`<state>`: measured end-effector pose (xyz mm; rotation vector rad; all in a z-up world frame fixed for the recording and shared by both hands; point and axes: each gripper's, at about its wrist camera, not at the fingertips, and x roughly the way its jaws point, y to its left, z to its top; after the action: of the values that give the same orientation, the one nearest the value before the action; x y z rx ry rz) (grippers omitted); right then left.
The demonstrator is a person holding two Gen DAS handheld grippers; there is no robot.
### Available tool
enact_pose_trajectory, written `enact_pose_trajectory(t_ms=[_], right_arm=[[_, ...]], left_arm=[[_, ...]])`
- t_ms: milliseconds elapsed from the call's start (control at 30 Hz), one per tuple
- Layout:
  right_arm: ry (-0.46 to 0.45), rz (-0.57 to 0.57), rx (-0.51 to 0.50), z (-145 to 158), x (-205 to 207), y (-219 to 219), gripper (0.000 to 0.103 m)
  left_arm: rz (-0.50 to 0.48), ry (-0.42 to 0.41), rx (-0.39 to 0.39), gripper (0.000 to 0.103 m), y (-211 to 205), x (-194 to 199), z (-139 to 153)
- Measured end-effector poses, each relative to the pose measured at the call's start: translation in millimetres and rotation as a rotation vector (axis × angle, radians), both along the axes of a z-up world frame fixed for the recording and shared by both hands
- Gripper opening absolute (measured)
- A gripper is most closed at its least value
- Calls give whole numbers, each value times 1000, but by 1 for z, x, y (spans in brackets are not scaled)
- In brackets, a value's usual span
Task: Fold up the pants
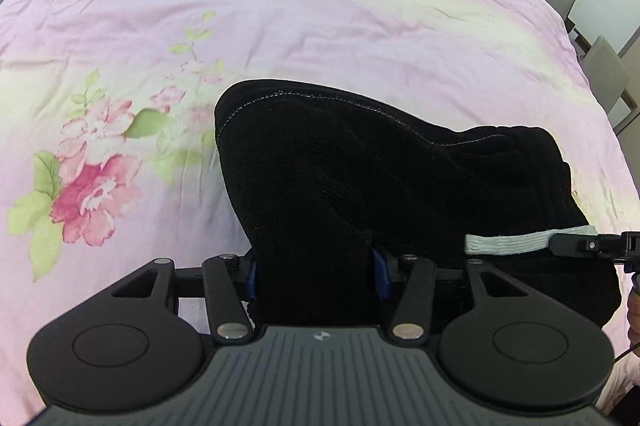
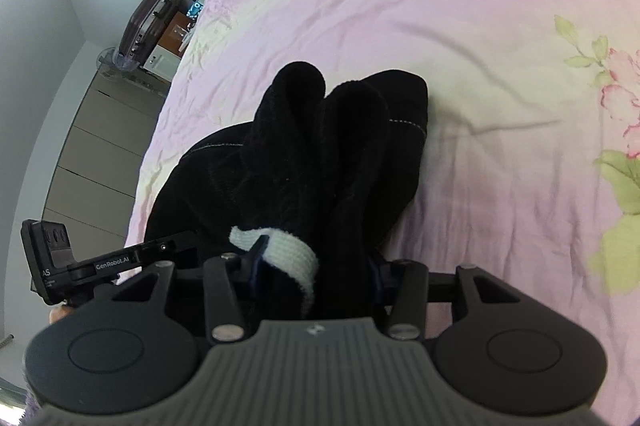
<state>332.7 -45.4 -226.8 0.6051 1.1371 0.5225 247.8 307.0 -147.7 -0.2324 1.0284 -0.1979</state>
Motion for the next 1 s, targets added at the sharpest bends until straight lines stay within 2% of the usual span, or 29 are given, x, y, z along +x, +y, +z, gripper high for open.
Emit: enact_pose_trajectory(t_ms=[100, 200, 267, 300, 333, 367, 500, 733, 767, 833, 1000], right_arm=[[19, -3, -83, -5, 6, 9, 52], [-12, 7, -187, 1, 6, 17, 62], [-48, 26, -271, 11, 6, 25, 74], [-71, 35, -324, 18, 5, 28, 76], [-97, 42, -371, 24, 3, 29, 81], [-122, 43, -406, 30, 1, 32, 81], [-224, 29, -473, 68, -13, 26, 81], [-464, 9, -536, 152, -70, 25, 87], [-500, 3, -538, 163, -80, 25, 92], [-593, -15, -546, 189, -104, 24, 95], [-757, -40, -609, 239, -161, 23, 98]], left_arm=[[22, 2, -3, 64, 2, -2, -5], [62, -31, 58, 72, -8, -9, -4], [86, -51, 102, 76, -16, -15, 2], [94, -62, 130, 80, -20, -19, 6], [99, -72, 162, 81, -23, -22, 10], [104, -84, 199, 80, -27, -26, 16], [129, -175, 346, 79, -40, -46, 55], [144, -339, 485, 80, -69, -92, 147], [142, -359, 506, 80, -76, -99, 159], [141, -397, 545, 80, -87, -116, 182], [139, -478, 534, 82, -109, -162, 222]])
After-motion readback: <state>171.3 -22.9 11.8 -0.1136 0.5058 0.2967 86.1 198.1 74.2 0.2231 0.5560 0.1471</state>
